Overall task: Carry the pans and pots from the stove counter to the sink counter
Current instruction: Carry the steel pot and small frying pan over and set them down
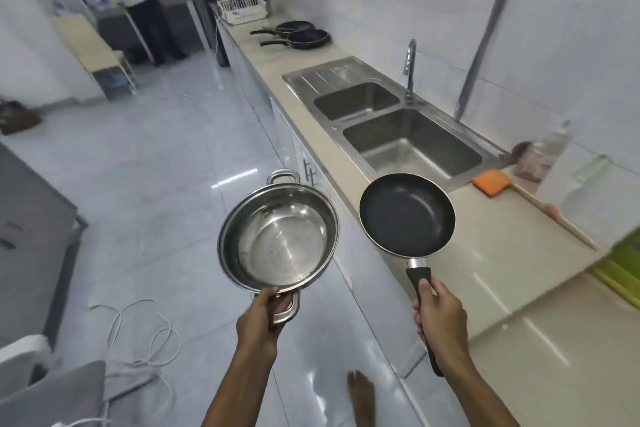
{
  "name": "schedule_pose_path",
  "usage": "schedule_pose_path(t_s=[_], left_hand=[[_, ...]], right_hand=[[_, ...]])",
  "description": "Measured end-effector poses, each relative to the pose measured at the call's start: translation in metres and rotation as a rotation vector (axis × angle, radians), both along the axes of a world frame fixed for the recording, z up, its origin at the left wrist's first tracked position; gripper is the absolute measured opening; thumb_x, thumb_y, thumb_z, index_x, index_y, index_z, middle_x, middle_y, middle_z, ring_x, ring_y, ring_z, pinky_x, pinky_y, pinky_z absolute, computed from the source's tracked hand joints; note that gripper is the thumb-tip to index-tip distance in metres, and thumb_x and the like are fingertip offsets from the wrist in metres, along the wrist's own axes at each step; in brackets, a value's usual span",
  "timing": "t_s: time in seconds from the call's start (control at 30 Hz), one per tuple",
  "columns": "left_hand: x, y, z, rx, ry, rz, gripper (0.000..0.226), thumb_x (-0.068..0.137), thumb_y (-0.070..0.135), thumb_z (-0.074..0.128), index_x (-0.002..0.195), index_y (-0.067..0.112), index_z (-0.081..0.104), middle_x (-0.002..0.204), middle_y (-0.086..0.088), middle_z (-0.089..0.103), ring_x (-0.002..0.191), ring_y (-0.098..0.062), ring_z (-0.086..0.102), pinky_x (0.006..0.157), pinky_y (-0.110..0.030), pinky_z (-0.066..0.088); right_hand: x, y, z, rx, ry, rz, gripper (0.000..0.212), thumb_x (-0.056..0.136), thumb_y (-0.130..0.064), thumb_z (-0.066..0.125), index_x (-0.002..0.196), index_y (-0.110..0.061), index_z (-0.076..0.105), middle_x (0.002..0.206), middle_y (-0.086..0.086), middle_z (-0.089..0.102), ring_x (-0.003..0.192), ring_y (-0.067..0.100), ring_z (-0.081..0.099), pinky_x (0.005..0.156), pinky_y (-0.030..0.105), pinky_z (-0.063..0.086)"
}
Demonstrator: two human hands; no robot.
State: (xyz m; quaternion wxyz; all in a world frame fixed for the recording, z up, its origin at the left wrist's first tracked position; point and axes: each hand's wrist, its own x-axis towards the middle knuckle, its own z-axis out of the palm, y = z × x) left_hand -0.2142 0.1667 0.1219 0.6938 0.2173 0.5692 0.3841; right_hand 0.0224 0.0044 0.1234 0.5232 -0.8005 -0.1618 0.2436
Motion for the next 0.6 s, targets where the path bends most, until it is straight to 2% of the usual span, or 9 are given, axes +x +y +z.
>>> schedule_pose_path(t_s=[0.07, 0.13, 0.2, 0.27, 0.4, 0.6], left_hand=[[0.017, 0.048, -0.001, -0.019, 0.021, 0.030, 0.032, 0.078, 0.007, 0.073, 0.108, -0.003, 0.072, 0.099, -0.020, 0.078, 0.090, -0.028, 0.076, 0.078, -0.037, 0.057], [0.030, 0.093, 0.004, -0.033, 0.032, 0.031, 0.035, 0.077, 0.006, 0.073, 0.110, -0.005, 0.071, 0.102, -0.021, 0.077, 0.095, -0.031, 0.075, 0.079, -0.037, 0.057], [0.044, 0.142, 0.008, -0.025, 0.036, 0.020, 0.035, 0.076, 0.005, 0.073, 0.109, -0.005, 0.071, 0.101, -0.021, 0.077, 0.091, -0.029, 0.076, 0.075, -0.036, 0.058], [0.058, 0.185, 0.014, -0.010, 0.045, 0.010, 0.032, 0.077, 0.005, 0.072, 0.108, -0.003, 0.071, 0.096, -0.020, 0.078, 0.083, -0.025, 0.078, 0.073, -0.034, 0.057], [0.084, 0.284, 0.019, 0.007, 0.044, -0.007, 0.028, 0.076, 0.006, 0.073, 0.103, 0.000, 0.073, 0.092, -0.018, 0.079, 0.081, -0.023, 0.078, 0.073, -0.035, 0.056], [0.126, 0.449, 0.013, 0.027, 0.041, -0.059, 0.026, 0.078, 0.007, 0.073, 0.103, 0.000, 0.073, 0.089, -0.018, 0.079, 0.079, -0.022, 0.078, 0.074, -0.035, 0.055]], right_hand=[[0.022, 0.057, -0.001, -0.017, -0.002, 0.027, 0.025, 0.105, -0.027, 0.048, 0.089, -0.017, 0.065, 0.066, 0.010, 0.068, 0.046, 0.017, 0.056, 0.043, 0.030, 0.049], [0.039, 0.110, 0.002, -0.019, 0.000, 0.038, 0.025, 0.105, -0.027, 0.048, 0.090, -0.016, 0.065, 0.066, 0.009, 0.069, 0.044, 0.014, 0.056, 0.040, 0.024, 0.047], [0.058, 0.165, 0.005, -0.021, 0.011, 0.045, 0.027, 0.104, -0.027, 0.048, 0.088, -0.015, 0.065, 0.066, 0.009, 0.069, 0.043, 0.013, 0.055, 0.038, 0.021, 0.046], [0.073, 0.215, 0.010, -0.025, 0.039, 0.041, 0.030, 0.104, -0.028, 0.048, 0.084, -0.013, 0.065, 0.067, 0.011, 0.069, 0.043, 0.014, 0.054, 0.039, 0.025, 0.046], [0.102, 0.318, 0.011, -0.015, 0.058, 0.081, 0.032, 0.103, -0.028, 0.048, 0.080, -0.012, 0.063, 0.064, 0.011, 0.066, 0.041, 0.014, 0.050, 0.041, 0.029, 0.046], [0.139, 0.473, -0.001, -0.013, 0.047, 0.033, 0.031, 0.103, -0.026, 0.048, 0.081, -0.011, 0.063, 0.070, 0.017, 0.069, 0.037, 0.012, 0.047, 0.035, 0.023, 0.042]])
